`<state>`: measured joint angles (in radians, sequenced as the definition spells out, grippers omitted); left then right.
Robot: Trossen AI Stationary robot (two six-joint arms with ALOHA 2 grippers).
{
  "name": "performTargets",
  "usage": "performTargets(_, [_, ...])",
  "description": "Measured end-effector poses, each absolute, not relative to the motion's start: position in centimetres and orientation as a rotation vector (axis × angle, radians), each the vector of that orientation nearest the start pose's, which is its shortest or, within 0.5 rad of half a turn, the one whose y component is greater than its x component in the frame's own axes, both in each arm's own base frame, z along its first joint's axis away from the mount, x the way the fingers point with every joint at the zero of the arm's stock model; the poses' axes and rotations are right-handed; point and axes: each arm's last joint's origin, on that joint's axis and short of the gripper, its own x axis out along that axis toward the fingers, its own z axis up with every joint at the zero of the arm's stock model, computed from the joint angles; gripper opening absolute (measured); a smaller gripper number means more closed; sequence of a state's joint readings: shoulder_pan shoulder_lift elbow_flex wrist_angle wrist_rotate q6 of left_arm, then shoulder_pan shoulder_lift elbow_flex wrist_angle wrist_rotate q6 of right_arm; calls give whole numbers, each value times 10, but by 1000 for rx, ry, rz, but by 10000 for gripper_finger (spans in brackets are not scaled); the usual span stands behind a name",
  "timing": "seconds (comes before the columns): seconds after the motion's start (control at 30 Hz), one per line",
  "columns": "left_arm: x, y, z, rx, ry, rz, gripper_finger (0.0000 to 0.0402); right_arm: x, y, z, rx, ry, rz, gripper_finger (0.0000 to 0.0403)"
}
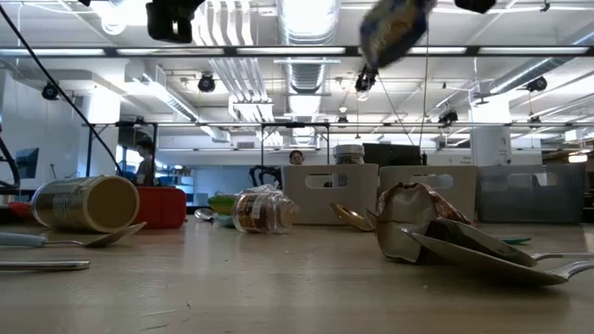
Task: Pick & Place Food Item
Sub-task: Put the blue noodle pack into the right gray bin
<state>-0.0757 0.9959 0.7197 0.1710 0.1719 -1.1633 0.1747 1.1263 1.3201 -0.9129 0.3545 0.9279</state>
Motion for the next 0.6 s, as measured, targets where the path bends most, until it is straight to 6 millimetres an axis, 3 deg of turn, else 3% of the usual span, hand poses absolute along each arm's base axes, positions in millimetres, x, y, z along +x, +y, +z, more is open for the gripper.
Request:
performTargets(0.3, [223,-22,305,-1161,247,-151,315,186,-5,377,635,729,-561,14])
performTargets(0.6, [223,-22,304,-1159,250,-150,315,188,-36,368,482,910,-406,14])
